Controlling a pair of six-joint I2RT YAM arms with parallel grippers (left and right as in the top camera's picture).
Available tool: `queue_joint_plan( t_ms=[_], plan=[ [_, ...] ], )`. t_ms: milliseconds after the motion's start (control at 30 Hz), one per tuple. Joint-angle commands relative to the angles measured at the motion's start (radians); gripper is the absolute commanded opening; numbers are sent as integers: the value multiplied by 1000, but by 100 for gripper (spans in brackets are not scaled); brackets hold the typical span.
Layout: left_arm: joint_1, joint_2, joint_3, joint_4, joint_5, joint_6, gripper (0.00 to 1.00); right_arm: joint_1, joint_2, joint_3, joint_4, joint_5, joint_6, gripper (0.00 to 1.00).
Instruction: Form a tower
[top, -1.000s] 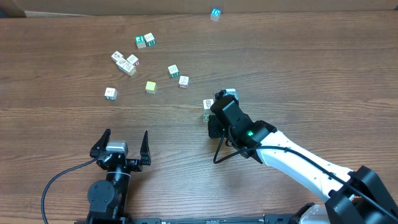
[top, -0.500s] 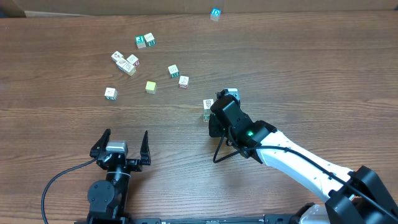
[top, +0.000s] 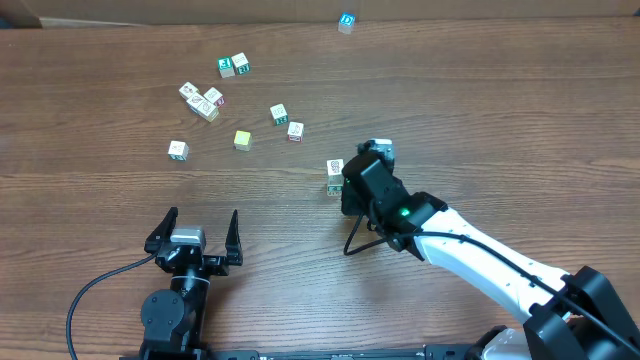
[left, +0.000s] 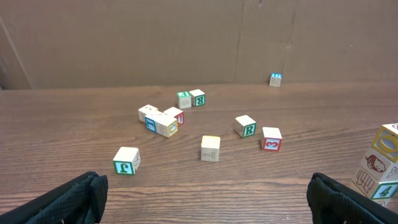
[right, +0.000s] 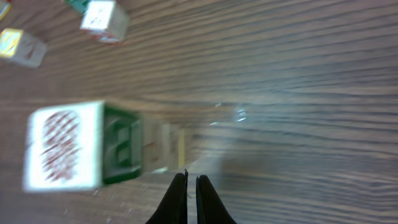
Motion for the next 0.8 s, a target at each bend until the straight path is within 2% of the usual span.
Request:
queue_joint_plan(
  t_ms=[0,100,167,200,300,333,367,767],
  plan=[
    [7,-11,-3,2,8,16,99,-50,4,-6,-6,26,55,4],
    [7,-10,-3,2,8,16,100,-91,4,-6,-13,6,83,7],
    [7,-10,-3,3,8,16,100,-117,4,-6,-14,-13,84,16],
    [7,-10,-3,2,8,16,100,-133,4,-6,-16,-19,84,24],
    [7,-10,-3,2,8,16,100,-155,4,-6,-17,-35,84,65],
    [7,-10,-3,2,8,16,99,-159,4,-6,-16,-42,84,90],
    [7,-10,-3,2,8,16,99,-162,4,-6,-16,-46,84,100],
    [7,-10,-3,2,8,16,100,-162,3,8,-12,-71,84,100]
  ],
)
